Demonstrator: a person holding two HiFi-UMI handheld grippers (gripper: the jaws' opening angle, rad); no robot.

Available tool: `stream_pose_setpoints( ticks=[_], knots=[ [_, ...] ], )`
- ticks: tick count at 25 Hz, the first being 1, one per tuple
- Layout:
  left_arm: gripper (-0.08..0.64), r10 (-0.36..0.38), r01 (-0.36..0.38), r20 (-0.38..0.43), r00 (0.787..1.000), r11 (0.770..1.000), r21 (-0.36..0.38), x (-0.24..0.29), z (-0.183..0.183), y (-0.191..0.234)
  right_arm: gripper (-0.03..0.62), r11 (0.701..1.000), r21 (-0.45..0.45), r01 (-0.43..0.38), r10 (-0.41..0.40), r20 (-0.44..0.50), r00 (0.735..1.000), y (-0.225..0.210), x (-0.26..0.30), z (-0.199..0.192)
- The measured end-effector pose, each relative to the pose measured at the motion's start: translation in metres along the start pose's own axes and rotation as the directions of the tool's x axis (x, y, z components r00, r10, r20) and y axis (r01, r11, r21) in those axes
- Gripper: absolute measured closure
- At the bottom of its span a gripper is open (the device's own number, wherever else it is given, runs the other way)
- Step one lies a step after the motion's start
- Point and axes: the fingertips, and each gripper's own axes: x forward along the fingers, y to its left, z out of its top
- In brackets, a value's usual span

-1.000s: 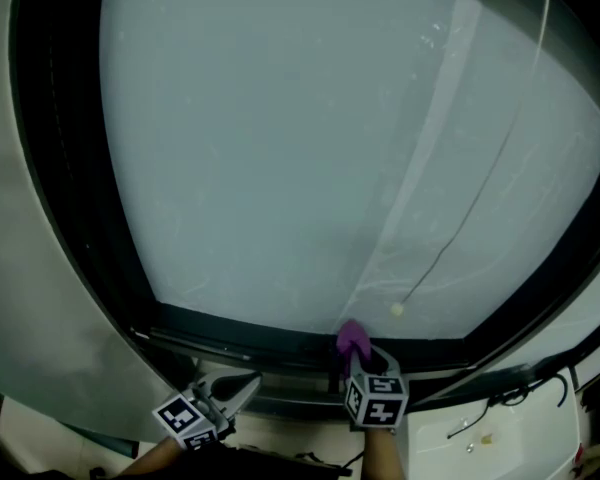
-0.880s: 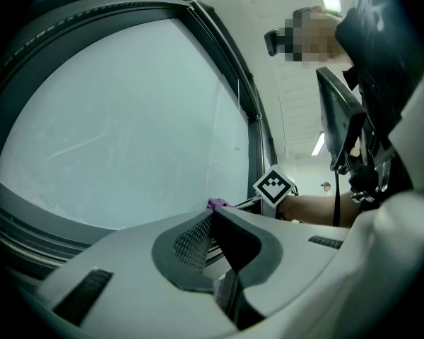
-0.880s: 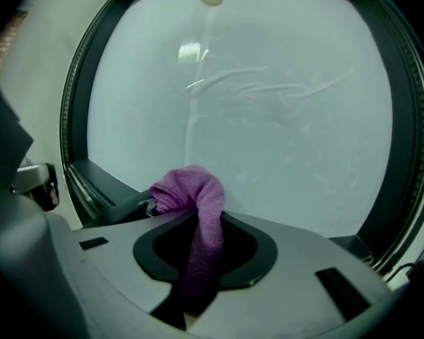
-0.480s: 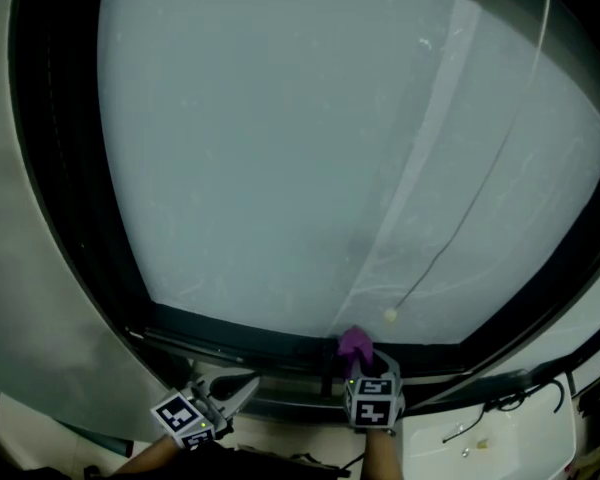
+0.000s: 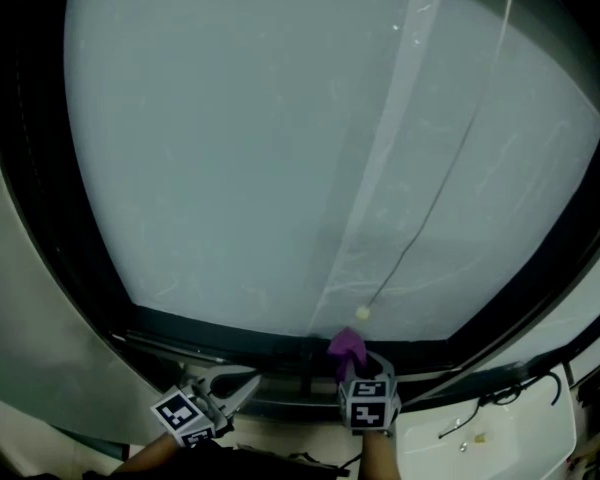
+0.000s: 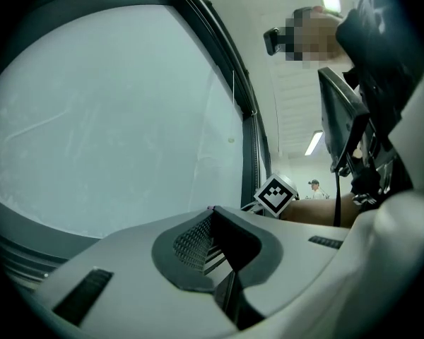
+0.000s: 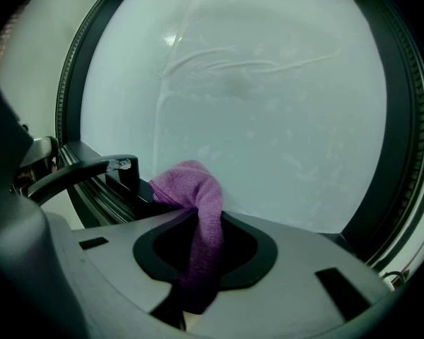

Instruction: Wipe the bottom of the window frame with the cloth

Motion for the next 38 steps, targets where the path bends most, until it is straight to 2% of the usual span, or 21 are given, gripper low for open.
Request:
stream_pose_setpoints(
  ticks=[6, 14, 17, 26, 31, 36, 38],
  knots=[
    [0.563, -0.052, 0.052, -0.01, 0.999, 0.999, 0.016, 0.026, 0.003, -0.01, 0.506, 1.0, 0.015, 0.003, -0.003, -0.005, 1.0, -0.017, -0.002, -0.008],
    [0.563, -0.076, 0.076, -0.003, 0.997, 0.997, 0.026, 0.062, 0.006, -0.024, 0.506, 1.0, 0.025, -0.011, 0.011, 0.0, 1.0, -0.04, -0.006, -0.017],
    [0.563, -0.083, 0.084, -0.023, 0.996, 0.996, 0.042, 0.076, 0.007, -0.031, 0.506, 0.999, 0.02, -0.03, 0.03, 0.006, 1.0, -0.043, -0.006, -0.018],
    [0.563, -0.013, 0.016, -0.049, 0.999, 0.998, 0.068, 0.087, 0.004, -0.037, 0.506, 0.995, -0.018, -0.098, 0.098, 0.005, 0.995, -0.052, -0.003, -0.02],
    [0.563, -0.04, 0.042, -0.061, 0.997, 0.998, 0.036, 0.088, 0.002, -0.039, 0.506, 0.997, 0.001, -0.083, 0.083, -0.003, 0.997, -0.061, -0.003, -0.025],
    [0.563, -0.081, 0.085, -0.064, 0.995, 0.994, 0.062, 0.089, 0.0, -0.034, 0.506, 0.999, 0.035, -0.03, 0.031, -0.023, 0.999, -0.072, -0.005, -0.028],
    [0.563, -0.103, 0.105, -0.063, 0.993, 0.994, 0.035, 0.09, 0.0, -0.033, 0.506, 0.999, 0.044, -0.012, 0.014, -0.03, 0.999, -0.076, -0.006, -0.03]
  ],
)
